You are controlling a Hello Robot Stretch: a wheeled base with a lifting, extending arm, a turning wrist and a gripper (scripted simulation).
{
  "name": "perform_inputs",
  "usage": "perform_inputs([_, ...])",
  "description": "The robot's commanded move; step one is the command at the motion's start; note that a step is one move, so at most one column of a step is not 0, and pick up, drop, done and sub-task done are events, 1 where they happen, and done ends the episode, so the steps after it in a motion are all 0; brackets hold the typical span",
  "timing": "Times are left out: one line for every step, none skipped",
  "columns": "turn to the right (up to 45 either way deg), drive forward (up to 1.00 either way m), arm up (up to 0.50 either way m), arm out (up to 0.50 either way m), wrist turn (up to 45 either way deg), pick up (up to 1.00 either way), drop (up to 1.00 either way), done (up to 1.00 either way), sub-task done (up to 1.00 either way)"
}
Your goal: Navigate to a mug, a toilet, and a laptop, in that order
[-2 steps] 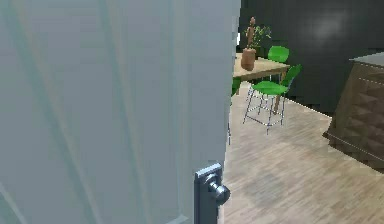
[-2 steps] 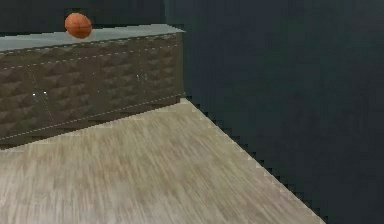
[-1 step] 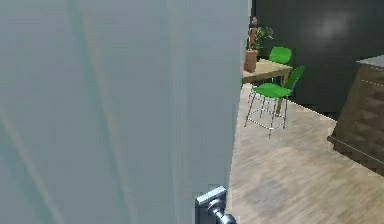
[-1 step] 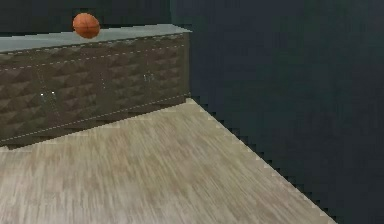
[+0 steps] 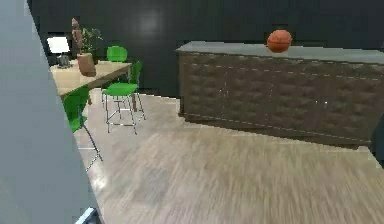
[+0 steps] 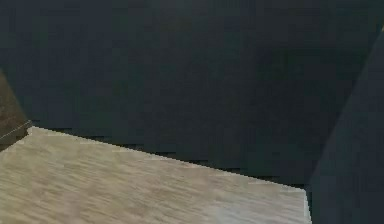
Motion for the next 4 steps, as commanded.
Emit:
perform_inputs([45.0,0.0,0.0,0.0,0.0,0.0,0.0,0.0,0.0])
perform_inputs([45.0,0.0,0.0,0.0,0.0,0.0,0.0,0.0,0.0])
perform_inputs([36.0,0.0,0.0,0.0,0.0,0.0,0.0,0.0,0.0])
perform_inputs([0.0,0.2,0.0,0.0,0.0,0.0,0.0,0.0,0.0])
